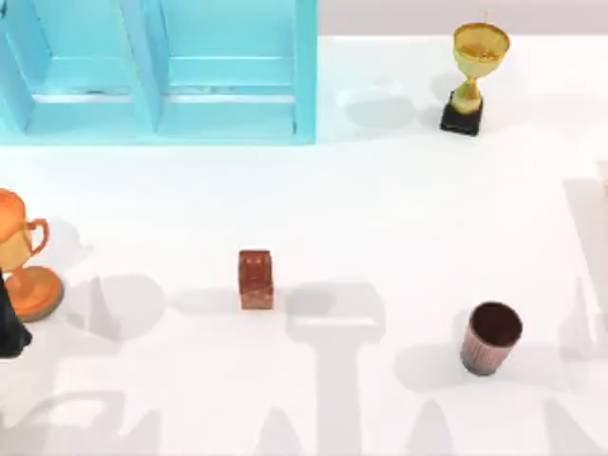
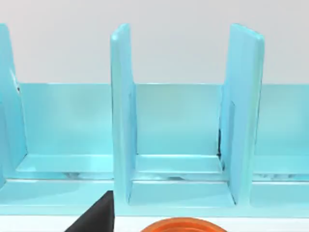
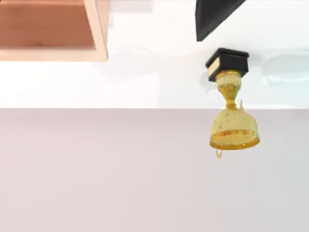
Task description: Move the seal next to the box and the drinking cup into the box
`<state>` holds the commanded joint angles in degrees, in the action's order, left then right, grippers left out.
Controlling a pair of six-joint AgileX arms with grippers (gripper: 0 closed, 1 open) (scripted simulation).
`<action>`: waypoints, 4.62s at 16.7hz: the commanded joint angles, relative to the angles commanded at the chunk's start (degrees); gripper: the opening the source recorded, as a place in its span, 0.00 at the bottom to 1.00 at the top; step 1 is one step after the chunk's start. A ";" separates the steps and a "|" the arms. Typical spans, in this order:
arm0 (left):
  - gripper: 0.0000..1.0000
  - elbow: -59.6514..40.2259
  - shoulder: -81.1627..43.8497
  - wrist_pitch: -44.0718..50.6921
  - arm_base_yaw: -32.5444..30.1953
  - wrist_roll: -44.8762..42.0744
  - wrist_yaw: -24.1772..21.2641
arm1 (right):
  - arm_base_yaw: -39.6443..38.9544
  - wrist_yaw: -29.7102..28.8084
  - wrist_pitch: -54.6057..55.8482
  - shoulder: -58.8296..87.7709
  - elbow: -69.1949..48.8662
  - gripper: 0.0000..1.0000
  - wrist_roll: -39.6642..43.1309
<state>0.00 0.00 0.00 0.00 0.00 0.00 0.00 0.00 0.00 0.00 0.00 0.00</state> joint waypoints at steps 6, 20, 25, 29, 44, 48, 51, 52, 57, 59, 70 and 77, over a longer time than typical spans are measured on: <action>1.00 0.00 0.00 0.00 0.00 0.00 0.00 | -1.97 -0.12 -3.25 5.48 -5.34 1.00 -1.95; 1.00 0.00 0.00 0.00 0.00 0.00 0.00 | -25.94 -1.88 -43.09 74.11 -73.26 1.00 -25.84; 1.00 0.00 0.00 0.00 0.00 0.00 0.00 | -35.81 -2.90 -59.80 103.25 -102.19 1.00 -36.03; 1.00 0.00 0.00 0.00 0.00 0.00 0.00 | -42.52 -3.74 -71.34 123.41 -121.89 1.00 -43.09; 1.00 0.00 0.00 0.00 0.00 0.00 0.00 | -49.51 -4.83 -83.02 145.62 -142.23 1.00 -50.79; 1.00 0.00 0.00 0.00 0.00 0.00 0.00 | -49.27 -4.82 -74.57 145.73 -134.07 1.00 -50.49; 1.00 0.00 0.00 0.00 0.00 0.00 0.00 | -49.15 -4.83 -67.93 146.05 -127.76 1.00 -50.37; 1.00 0.00 0.00 0.00 0.00 0.00 0.00 | -49.14 -4.83 -66.88 146.15 -126.73 1.00 -50.36; 1.00 0.00 0.00 0.00 0.00 0.00 0.00 | -49.14 -4.83 -66.44 146.20 -126.30 0.92 -50.36; 1.00 0.00 0.00 0.00 0.00 0.00 0.00 | -49.14 -4.83 -66.44 146.20 -126.30 0.77 -50.36; 1.00 0.00 0.00 0.00 0.00 0.00 0.00 | -49.14 -4.83 -66.44 146.20 -126.30 0.00 -50.36; 1.00 0.00 0.00 0.00 0.00 0.00 0.00 | -49.14 -4.83 -66.44 146.20 -126.30 0.00 -50.36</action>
<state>0.00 0.00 0.00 0.00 0.00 0.00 -49.14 -4.83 -66.44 146.20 -126.30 -50.36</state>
